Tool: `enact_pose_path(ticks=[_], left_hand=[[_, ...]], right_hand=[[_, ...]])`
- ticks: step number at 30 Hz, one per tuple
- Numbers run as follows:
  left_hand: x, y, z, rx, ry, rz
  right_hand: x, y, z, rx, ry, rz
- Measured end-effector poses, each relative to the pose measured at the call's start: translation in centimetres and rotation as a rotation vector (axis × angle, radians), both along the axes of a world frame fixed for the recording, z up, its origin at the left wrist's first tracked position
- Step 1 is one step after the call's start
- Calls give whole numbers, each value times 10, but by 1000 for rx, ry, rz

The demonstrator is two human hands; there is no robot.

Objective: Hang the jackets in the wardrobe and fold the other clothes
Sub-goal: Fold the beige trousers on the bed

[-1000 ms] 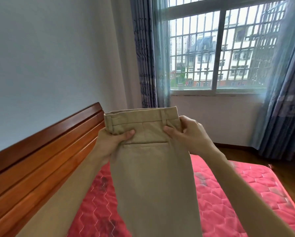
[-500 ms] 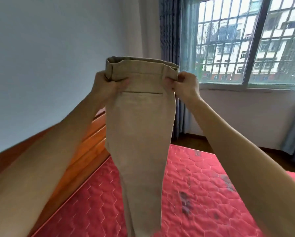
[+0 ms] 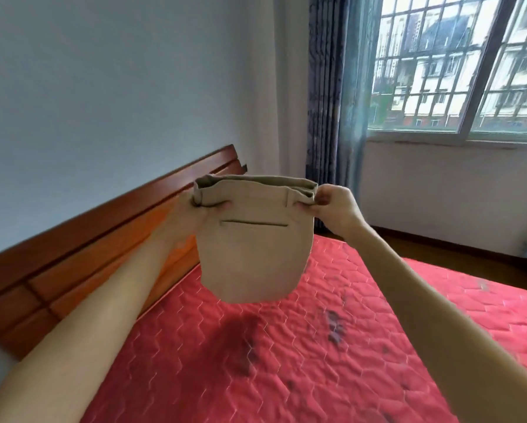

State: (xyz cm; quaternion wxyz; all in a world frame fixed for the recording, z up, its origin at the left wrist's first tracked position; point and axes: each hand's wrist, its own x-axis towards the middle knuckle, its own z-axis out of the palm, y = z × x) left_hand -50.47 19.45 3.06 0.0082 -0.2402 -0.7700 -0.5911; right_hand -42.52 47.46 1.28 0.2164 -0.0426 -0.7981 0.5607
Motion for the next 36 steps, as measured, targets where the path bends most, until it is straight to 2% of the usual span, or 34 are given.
enact_pose_path(ticks=[4,10,17,26,32,36], left_hand=[[57,-11,-80,-30,-203,-104],[149,-28,-206,-109,-498,-127],[220,-50,-329,-177,-787,22],[188,-33,-447,-231,-1008,220],[162,-12,-549,-357,-1082,203],[152,0,-621,-469,-1122,187]], right_hand=[[65,-2,-77,-40,-171,97],[158,-12,-197,-90,-462,206],[206,-34,-317,-84,-718,185],[175,-59,-444,-187,-931,53],[156,-56,-547,-67,-1080,-92],[148,-58,-615,-95,-1168,-215]])
